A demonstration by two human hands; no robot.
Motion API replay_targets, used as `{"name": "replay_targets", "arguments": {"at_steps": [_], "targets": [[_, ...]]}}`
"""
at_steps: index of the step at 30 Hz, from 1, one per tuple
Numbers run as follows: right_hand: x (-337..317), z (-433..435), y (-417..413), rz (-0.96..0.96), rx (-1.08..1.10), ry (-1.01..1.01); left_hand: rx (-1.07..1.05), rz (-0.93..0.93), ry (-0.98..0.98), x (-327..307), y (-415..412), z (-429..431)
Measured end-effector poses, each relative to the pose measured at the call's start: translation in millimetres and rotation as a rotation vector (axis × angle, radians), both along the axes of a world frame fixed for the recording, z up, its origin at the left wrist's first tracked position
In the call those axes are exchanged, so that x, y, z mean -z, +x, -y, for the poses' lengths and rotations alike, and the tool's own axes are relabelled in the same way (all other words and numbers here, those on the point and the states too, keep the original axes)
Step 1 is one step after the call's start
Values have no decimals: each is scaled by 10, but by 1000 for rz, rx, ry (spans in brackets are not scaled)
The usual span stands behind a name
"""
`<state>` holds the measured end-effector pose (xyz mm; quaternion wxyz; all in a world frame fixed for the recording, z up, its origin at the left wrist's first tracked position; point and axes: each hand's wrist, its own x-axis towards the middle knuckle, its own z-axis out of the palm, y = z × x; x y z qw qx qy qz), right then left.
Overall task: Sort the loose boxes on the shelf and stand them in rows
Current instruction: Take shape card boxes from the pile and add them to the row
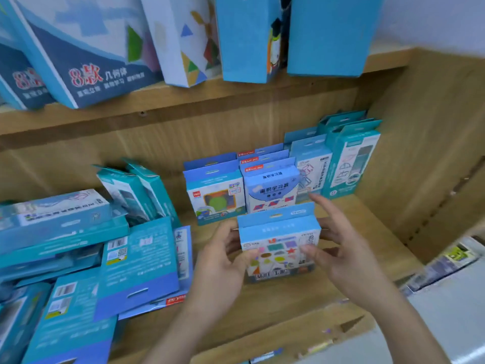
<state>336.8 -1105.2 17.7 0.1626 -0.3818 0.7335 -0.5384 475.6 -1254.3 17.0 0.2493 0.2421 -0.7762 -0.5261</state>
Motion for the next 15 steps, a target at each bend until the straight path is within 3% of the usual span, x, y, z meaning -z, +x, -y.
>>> {"name": "replay_targets", "arguments": {"at_steps": [9, 12, 15], "targets": [[251, -25, -268, 11, 22, -18, -36, 27, 30, 168, -178, -65], [247, 11, -319, 6, -12, -14, -51, 132, -180, 163, -105, 83], [241, 40, -366, -21, -46, 3, -214, 309, -536, 120, 27, 364]]}}
